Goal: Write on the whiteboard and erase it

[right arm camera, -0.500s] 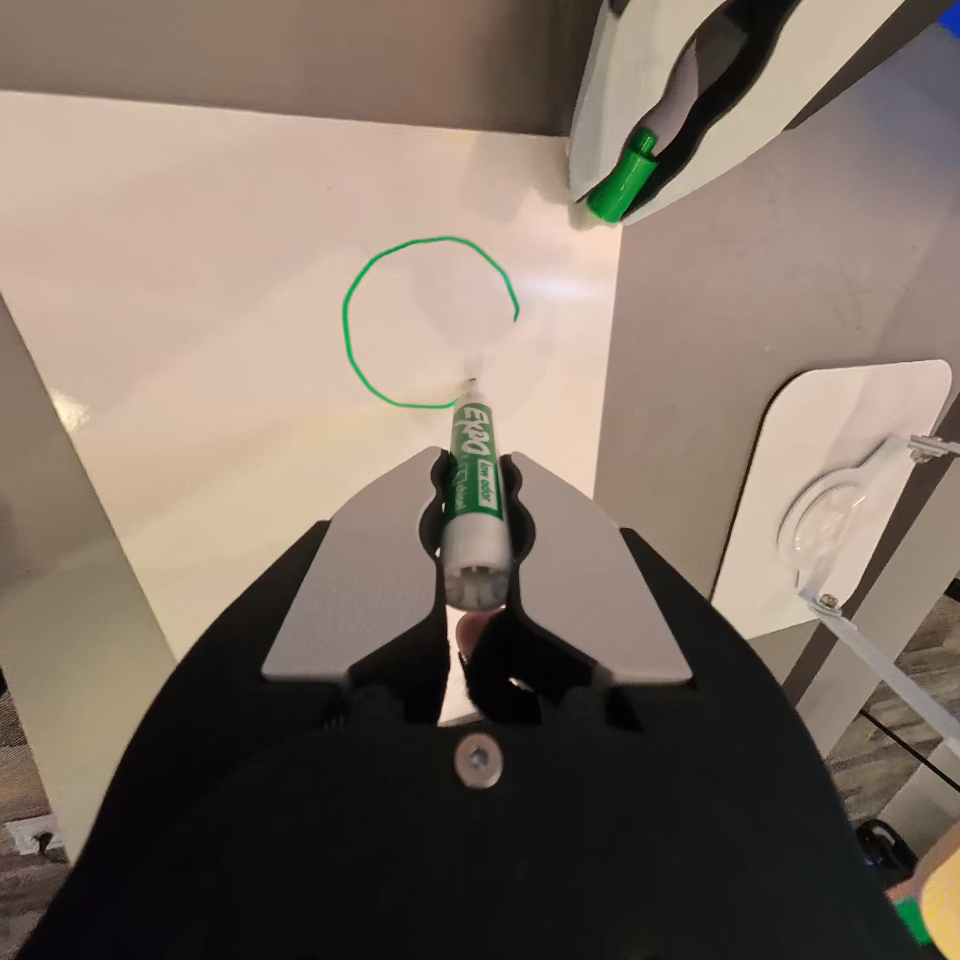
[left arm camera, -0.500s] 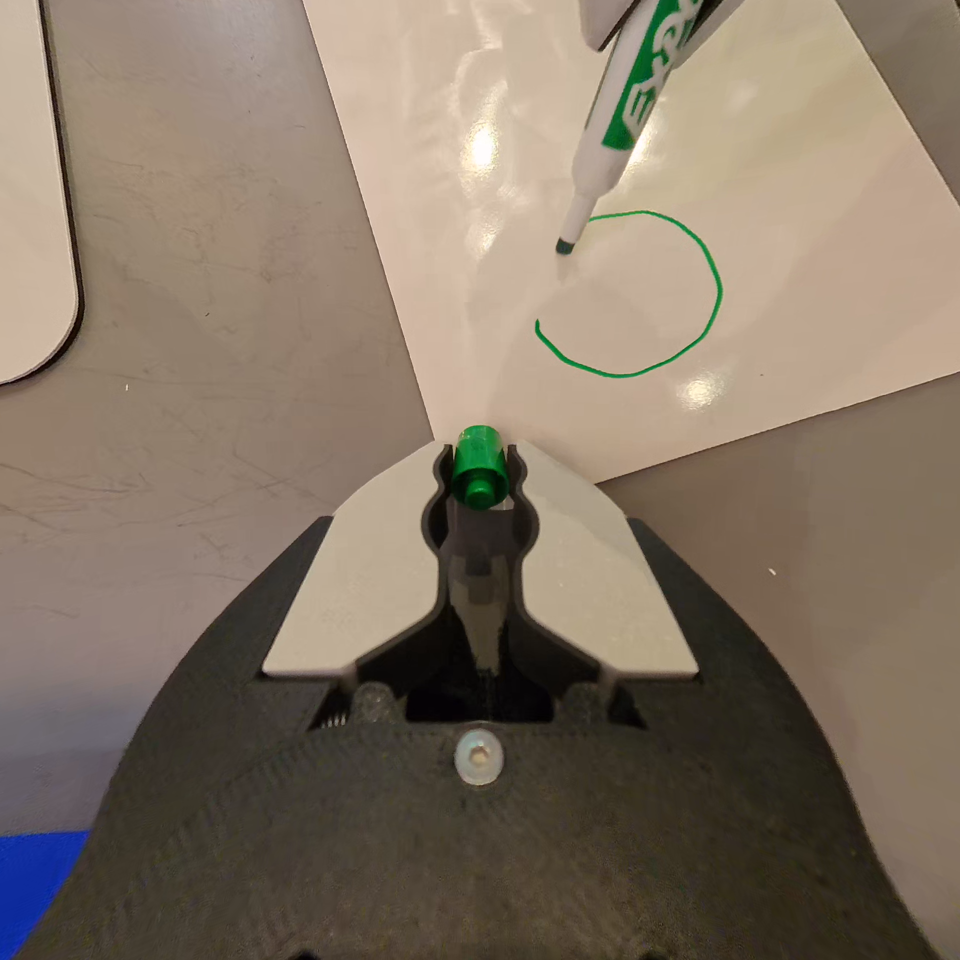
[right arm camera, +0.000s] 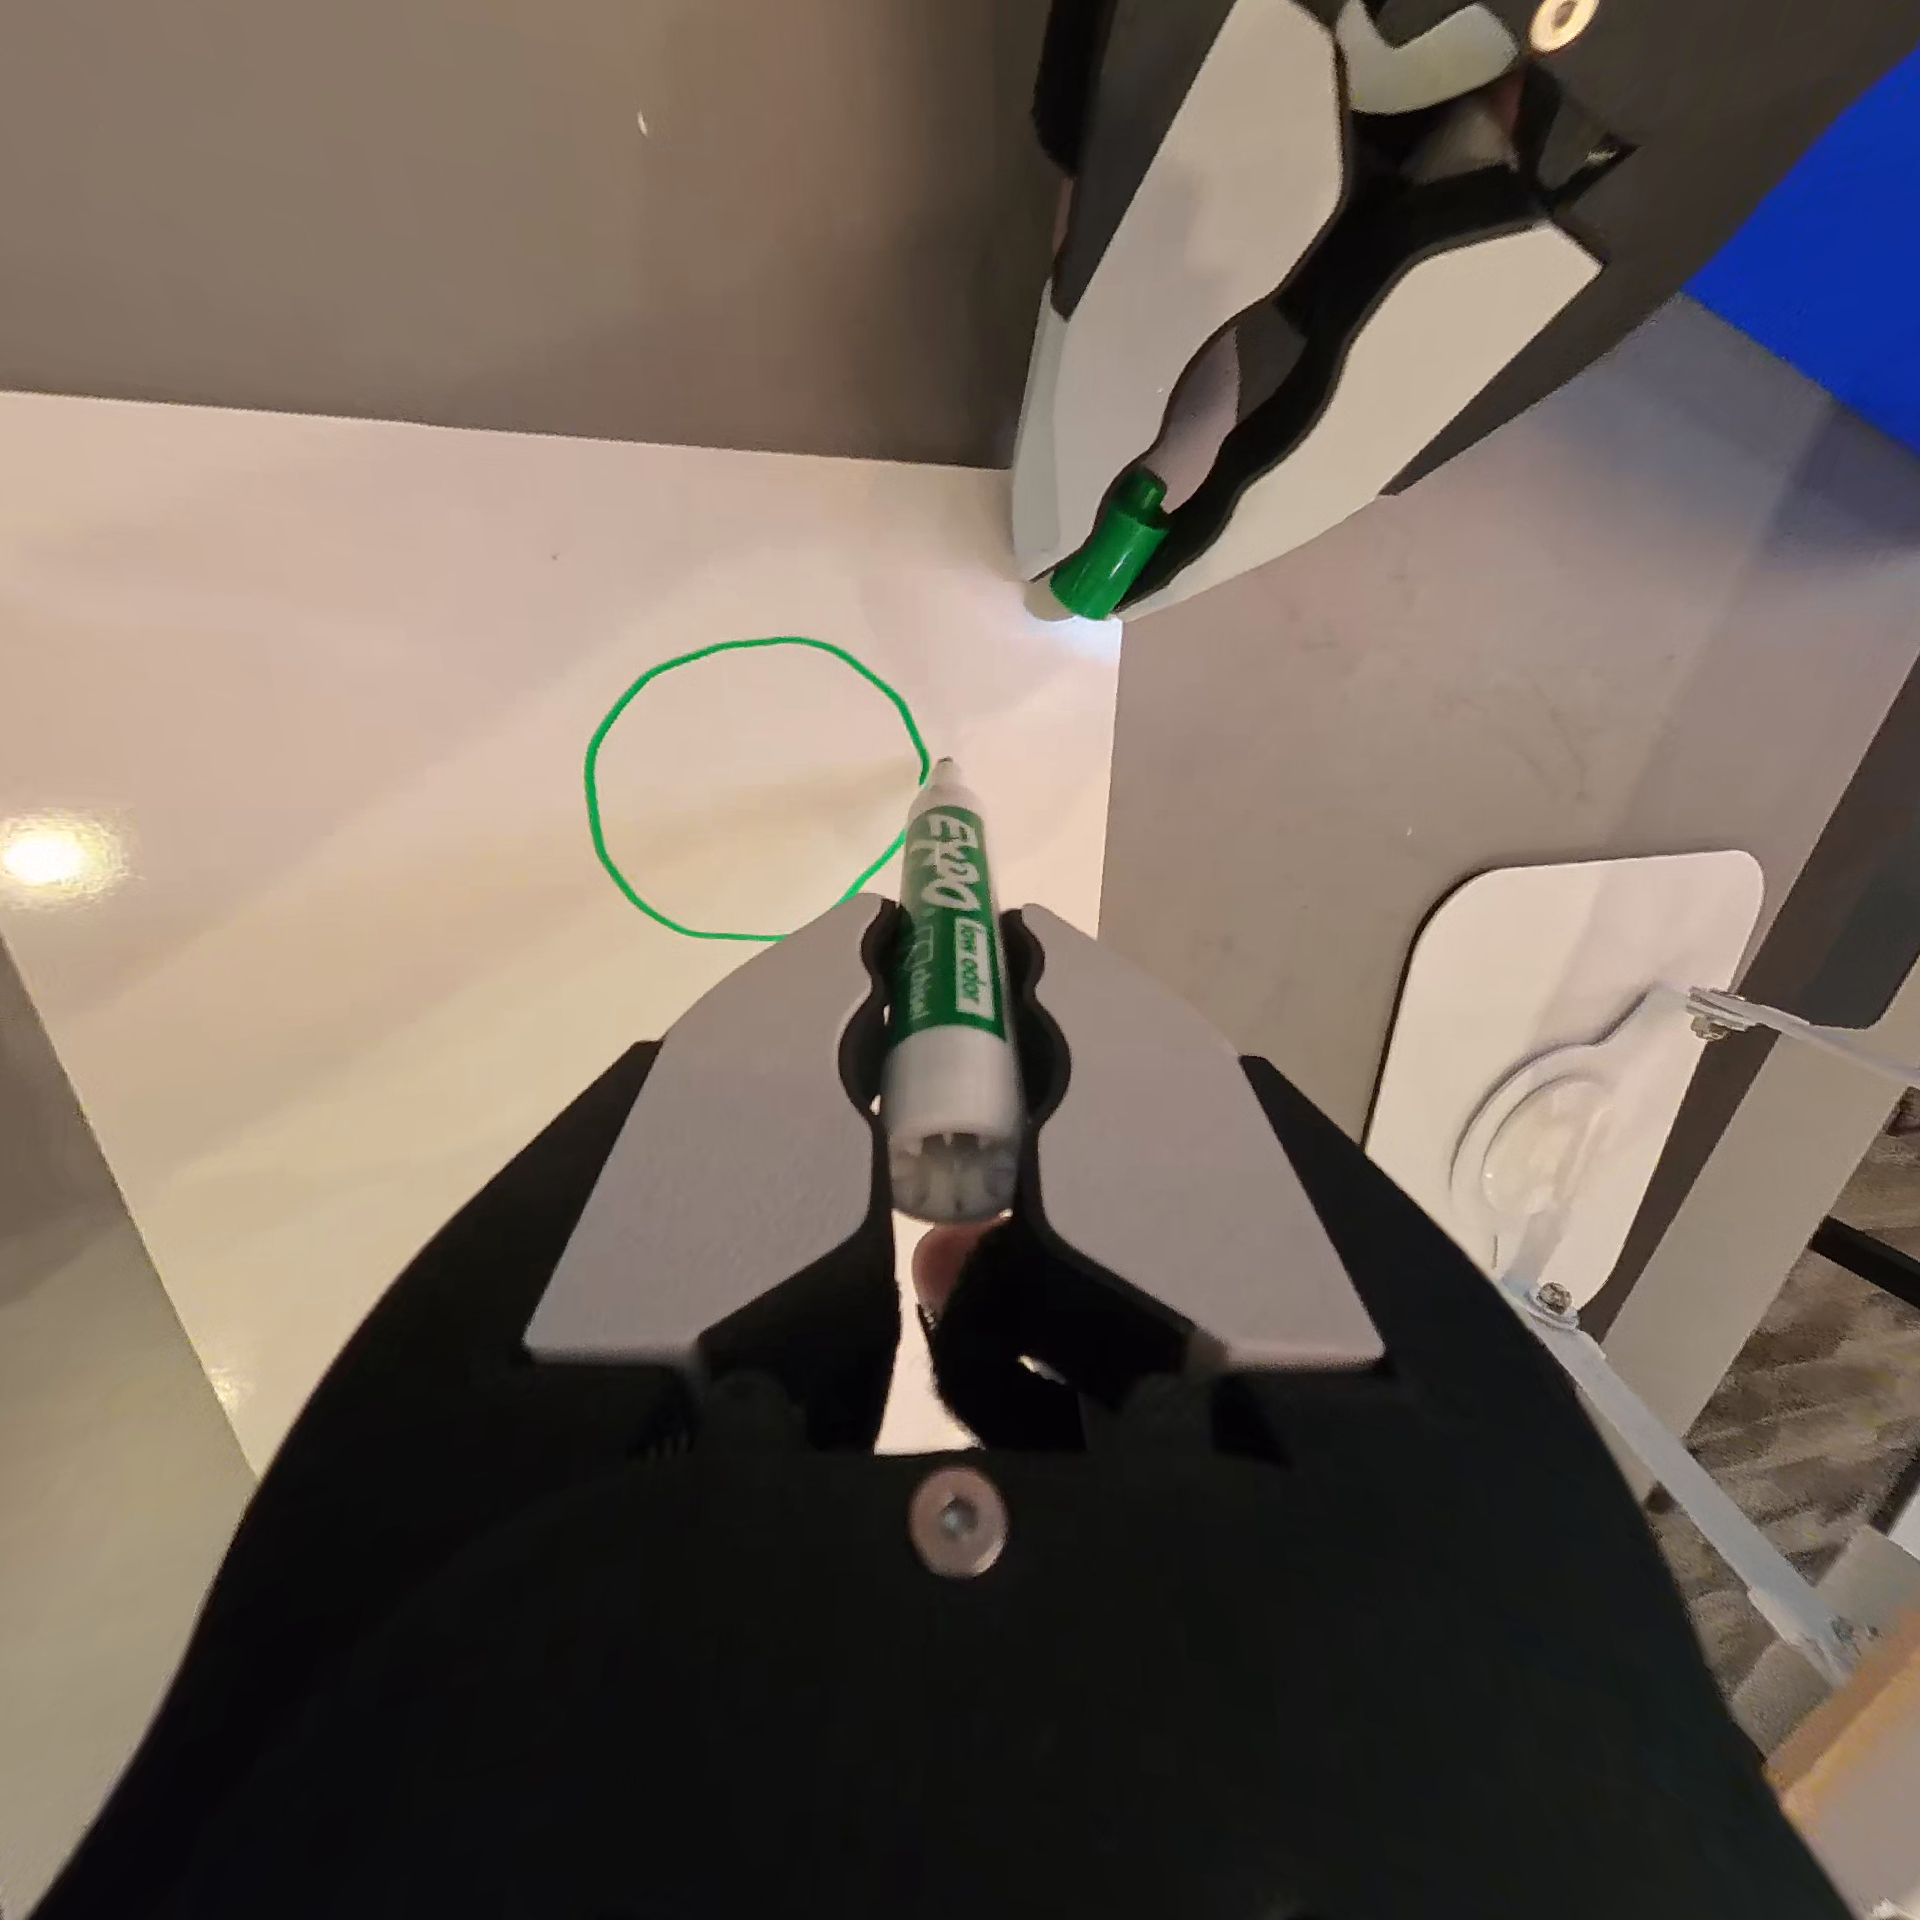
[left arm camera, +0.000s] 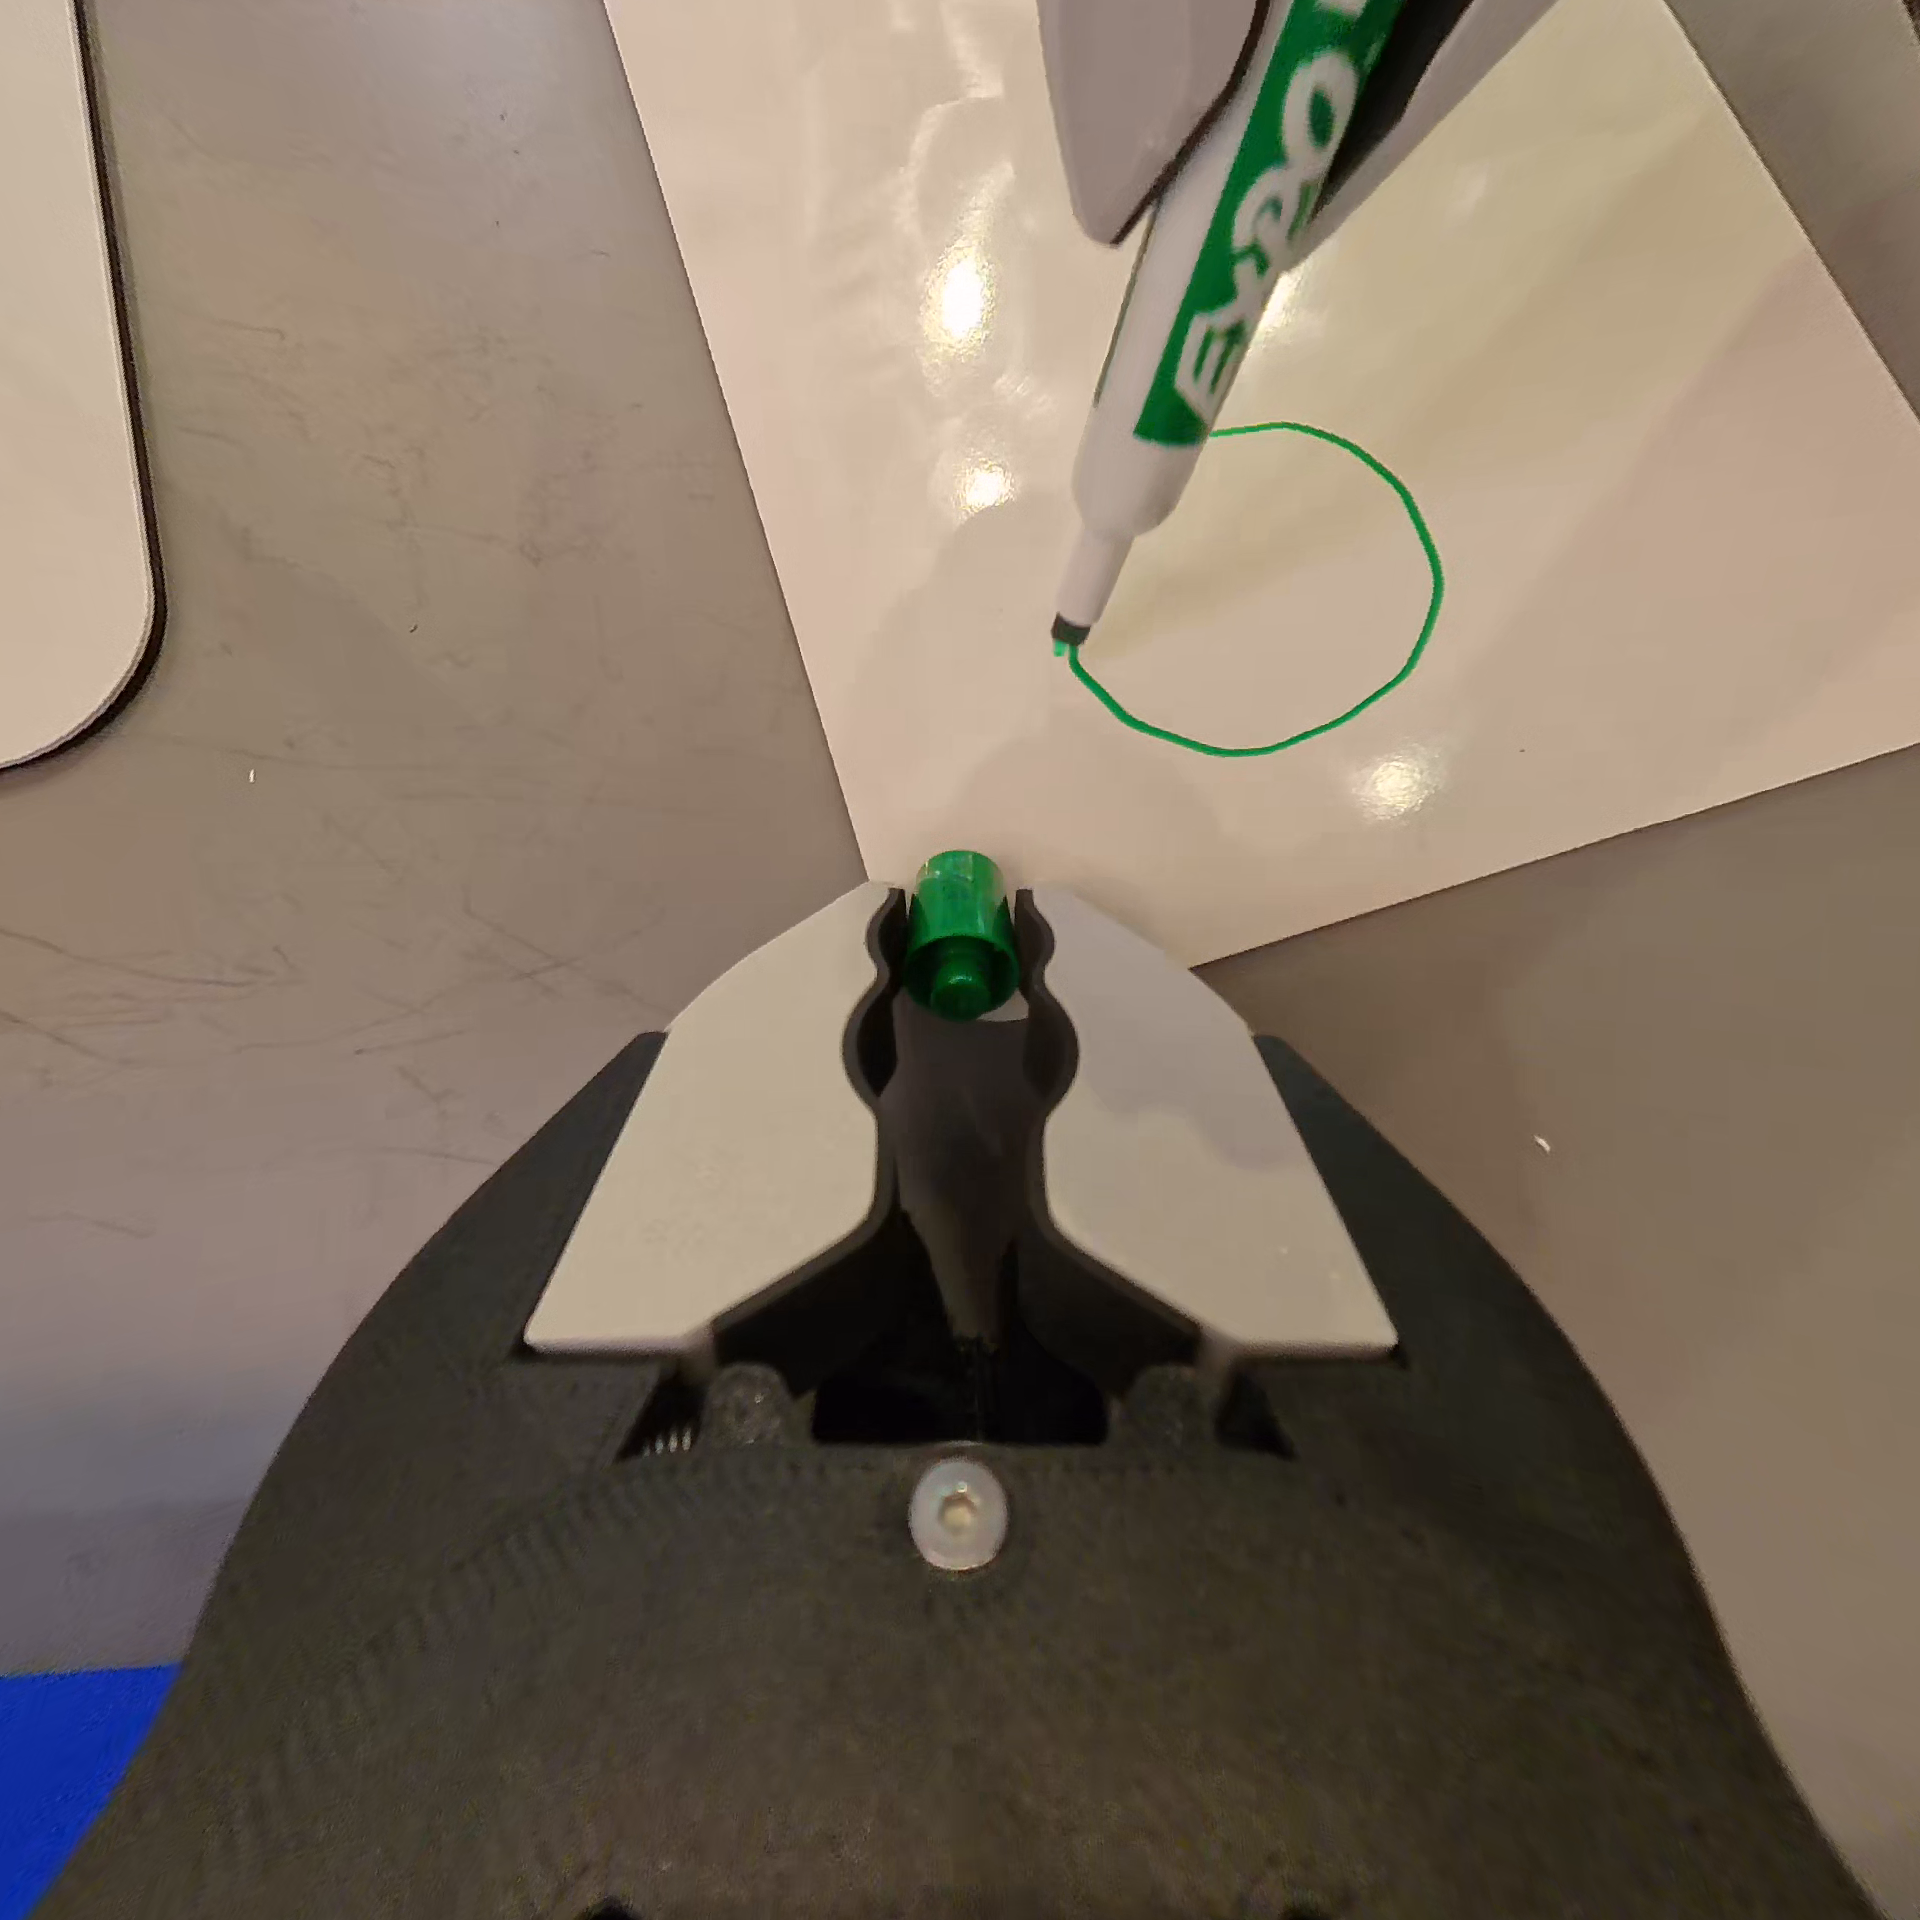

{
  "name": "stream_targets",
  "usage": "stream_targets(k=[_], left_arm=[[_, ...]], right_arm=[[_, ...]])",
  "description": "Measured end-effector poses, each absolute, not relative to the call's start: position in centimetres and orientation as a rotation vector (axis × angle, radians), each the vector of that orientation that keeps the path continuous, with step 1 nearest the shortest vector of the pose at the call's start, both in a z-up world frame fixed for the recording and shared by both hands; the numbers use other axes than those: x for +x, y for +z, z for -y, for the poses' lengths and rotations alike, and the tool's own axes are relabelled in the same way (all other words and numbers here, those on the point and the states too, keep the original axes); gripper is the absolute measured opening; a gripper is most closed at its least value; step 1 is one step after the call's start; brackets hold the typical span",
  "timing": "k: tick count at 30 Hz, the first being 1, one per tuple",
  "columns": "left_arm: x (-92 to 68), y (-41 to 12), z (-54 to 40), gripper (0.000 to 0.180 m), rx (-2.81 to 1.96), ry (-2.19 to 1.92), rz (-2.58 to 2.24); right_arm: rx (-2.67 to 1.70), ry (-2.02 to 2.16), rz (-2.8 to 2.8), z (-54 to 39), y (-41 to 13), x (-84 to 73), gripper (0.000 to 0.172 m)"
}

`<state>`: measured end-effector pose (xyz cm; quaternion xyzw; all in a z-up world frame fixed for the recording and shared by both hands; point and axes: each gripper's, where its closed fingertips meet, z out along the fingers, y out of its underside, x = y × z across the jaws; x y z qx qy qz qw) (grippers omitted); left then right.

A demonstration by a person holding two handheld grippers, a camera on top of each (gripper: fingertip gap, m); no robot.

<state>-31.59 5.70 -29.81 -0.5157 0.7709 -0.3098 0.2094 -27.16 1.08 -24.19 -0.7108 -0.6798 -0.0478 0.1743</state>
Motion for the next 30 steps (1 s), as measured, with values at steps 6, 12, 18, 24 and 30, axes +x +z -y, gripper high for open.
stream_targets(k=[6,12,18,24,30], left_arm=[[-31.6,-29.8,-5.7,0.020,-1.435,-0.866,-2.145],[-31.6,-29.8,-5.7,0.020,-1.436,-0.867,-2.145],[-31.6,-29.8,-5.7,0.020,-1.437,-0.870,-2.145],[-31.6,-29.8,-5.7,0.020,-1.438,-0.872,-2.145],[-31.6,-29.8,-5.6,0.020,-1.438,-0.872,-2.145]], right_arm=[[-2.073,-0.192,1.895,-0.4,-23.6,-24.5,0.020],[-2.111,-0.203,1.879,-0.1,-24.2,-23.1,0.021],[-2.123,-0.202,1.881,-0.2,-24.7,-22.8,0.020],[-2.129,-0.186,1.896,0.9,-24.7,-22.8,0.020],[-2.144,-0.167,1.894,3.4,-24.7,-22.6,0.020]])
